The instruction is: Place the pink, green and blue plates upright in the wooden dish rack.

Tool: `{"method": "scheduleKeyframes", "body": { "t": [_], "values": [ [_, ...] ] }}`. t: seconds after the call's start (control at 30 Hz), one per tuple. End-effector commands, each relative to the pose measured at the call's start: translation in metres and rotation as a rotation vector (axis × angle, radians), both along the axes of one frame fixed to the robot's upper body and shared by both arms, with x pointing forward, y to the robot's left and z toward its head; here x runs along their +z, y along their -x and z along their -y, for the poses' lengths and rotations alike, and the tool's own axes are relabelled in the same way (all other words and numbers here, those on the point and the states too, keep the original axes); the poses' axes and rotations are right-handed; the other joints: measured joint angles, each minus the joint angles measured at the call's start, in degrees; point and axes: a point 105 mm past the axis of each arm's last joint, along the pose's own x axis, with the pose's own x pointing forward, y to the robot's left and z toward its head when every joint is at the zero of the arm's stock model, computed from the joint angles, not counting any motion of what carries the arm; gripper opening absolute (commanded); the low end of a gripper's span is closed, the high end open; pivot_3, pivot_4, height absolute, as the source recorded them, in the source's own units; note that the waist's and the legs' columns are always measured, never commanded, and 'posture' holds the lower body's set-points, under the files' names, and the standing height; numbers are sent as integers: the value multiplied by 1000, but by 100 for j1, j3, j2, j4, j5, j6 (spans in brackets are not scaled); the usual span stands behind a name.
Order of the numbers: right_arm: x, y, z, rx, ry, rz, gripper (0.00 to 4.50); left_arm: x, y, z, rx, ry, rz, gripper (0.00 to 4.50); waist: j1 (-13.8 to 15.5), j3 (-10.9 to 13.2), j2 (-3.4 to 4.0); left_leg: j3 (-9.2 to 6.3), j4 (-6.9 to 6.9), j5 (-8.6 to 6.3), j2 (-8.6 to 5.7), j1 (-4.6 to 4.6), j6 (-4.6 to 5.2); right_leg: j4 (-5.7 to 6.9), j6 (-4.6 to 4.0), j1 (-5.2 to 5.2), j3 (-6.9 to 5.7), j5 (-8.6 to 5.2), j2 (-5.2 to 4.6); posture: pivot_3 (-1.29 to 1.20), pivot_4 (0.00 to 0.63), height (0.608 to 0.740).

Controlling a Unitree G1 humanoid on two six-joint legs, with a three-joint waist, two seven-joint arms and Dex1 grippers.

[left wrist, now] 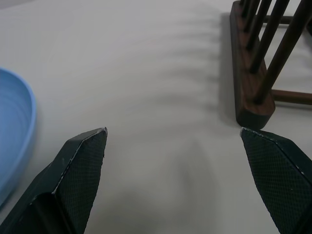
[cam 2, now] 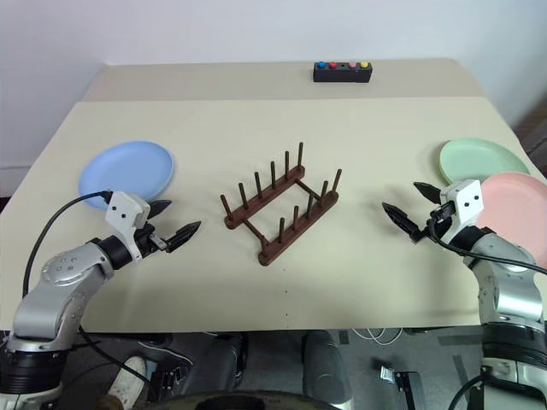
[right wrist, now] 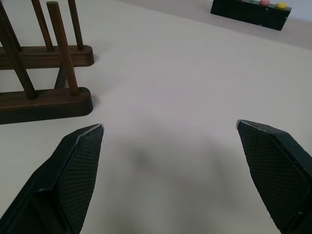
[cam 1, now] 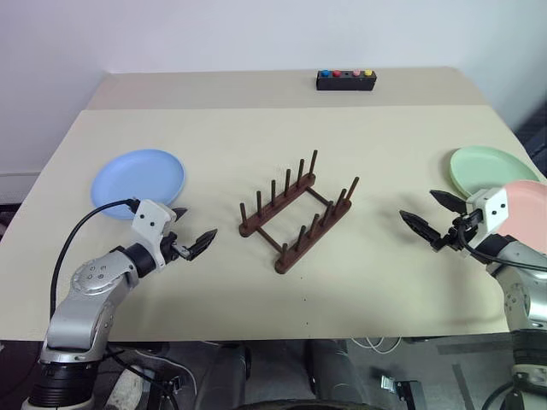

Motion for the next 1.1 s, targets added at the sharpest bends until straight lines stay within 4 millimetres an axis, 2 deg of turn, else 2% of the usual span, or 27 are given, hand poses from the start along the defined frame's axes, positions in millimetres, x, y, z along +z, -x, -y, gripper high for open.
{"method": "scheduleKeyframes", "body": {
  "t": [0.03,0.27,0.5,0.57,0.73,0.83,0.9,1.0,1.1],
  "values": [
    [20,-4,0,4,15,70,4449,4,0,4,-21,-18,33,4500,-3,0,1,0,0,0,0,0,0,0,0,0,0,0,0,0,150,740],
    [24,-3,-6,40,11,71,4449,2,5,5,-34,-8,25,4500,4,0,1,0,0,0,0,0,0,0,0,0,0,0,0,0,150,740],
    [16,21,-10,110,9,-12,4449,3,6,-6,-50,-43,-2,4500,20,0,1,0,3,0,0,-1,0,0,0,2,0,0,-1,0,150,740],
    [15,25,-11,115,1,-23,4449,1,11,-9,-77,-43,-31,4500,3,0,2,0,2,0,0,0,0,1,0,1,0,0,-1,0,150,740],
    [8,26,-19,111,-3,-30,4449,-15,33,2,-218,-78,-141,4500,-4,0,4,3,0,-2,2,2,3,2,-16,0,0,-9,0,0,150,740],
    [15,30,-27,124,-12,-14,4449,-26,52,28,-373,-125,-190,4500,22,2,9,4,1,-2,2,1,3,1,-18,1,1,-10,0,0,150,740],
    [10,34,-30,131,-10,-30,4449,-32,60,49,-462,-136,-201,4500,54,2,9,3,6,-2,1,-3,3,-2,-20,3,2,-12,-2,0,150,740],
    [5,36,-37,139,-12,-45,4449,-38,66,79,-540,-118,-209,4500,47,2,8,3,11,-2,0,-2,3,-5,-21,10,1,-12,-2,0,150,740],
    [5,37,-41,137,-16,-42,4449,-42,66,94,-558,-119,-208,4500,21,1,13,3,8,-2,1,2,3,-2,-20,9,1,-11,-1,0,150,740]
  ]
}}
